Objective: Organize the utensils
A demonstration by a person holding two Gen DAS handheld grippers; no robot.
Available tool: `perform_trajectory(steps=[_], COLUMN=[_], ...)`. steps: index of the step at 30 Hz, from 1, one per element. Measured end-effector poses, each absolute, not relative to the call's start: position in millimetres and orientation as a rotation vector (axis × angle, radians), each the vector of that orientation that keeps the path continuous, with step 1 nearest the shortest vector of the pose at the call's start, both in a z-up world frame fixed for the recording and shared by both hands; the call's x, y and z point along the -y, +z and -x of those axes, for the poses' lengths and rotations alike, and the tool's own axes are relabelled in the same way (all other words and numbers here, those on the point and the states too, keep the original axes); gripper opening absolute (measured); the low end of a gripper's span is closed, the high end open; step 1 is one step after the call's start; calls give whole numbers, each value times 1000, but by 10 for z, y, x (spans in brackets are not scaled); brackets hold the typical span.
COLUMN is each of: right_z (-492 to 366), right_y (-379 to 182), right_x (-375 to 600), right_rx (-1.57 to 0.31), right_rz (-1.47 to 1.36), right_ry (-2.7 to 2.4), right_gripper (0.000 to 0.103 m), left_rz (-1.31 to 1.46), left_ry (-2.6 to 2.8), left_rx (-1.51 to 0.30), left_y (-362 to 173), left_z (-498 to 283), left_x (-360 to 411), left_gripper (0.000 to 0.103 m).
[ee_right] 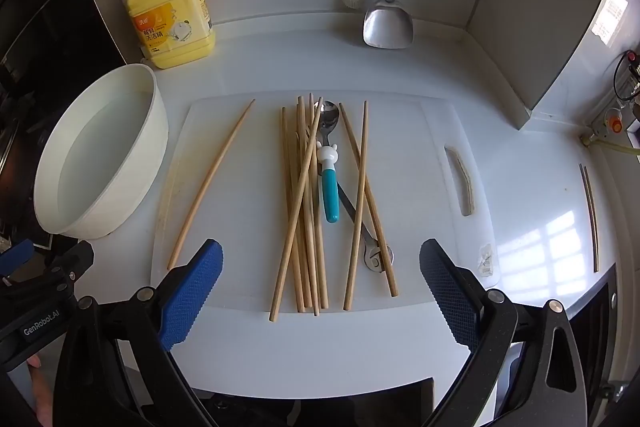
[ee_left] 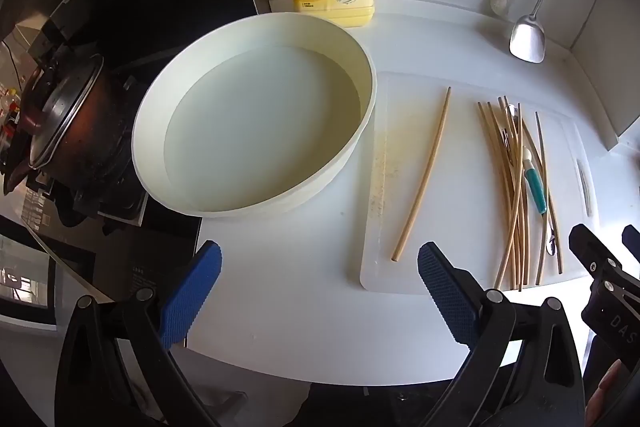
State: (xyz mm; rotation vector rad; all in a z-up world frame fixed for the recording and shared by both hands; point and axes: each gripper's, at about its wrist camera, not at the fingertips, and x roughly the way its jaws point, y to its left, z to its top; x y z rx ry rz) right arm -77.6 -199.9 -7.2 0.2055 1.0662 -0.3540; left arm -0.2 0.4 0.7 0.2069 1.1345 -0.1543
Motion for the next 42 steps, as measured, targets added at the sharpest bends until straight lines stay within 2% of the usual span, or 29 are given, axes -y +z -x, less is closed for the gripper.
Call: perform_trajectory(steps=[42], right_z=[808], right_y=[-74], right_x=[1978], right_rx=[-1061], right_rz=[-210], right_ry=[-355], right_gripper=[94], left_rz=[-225], left_ry=[-154], left_rx=[-1125], left_y=[33], left_z=[45], left_x=[35], left_gripper=[97])
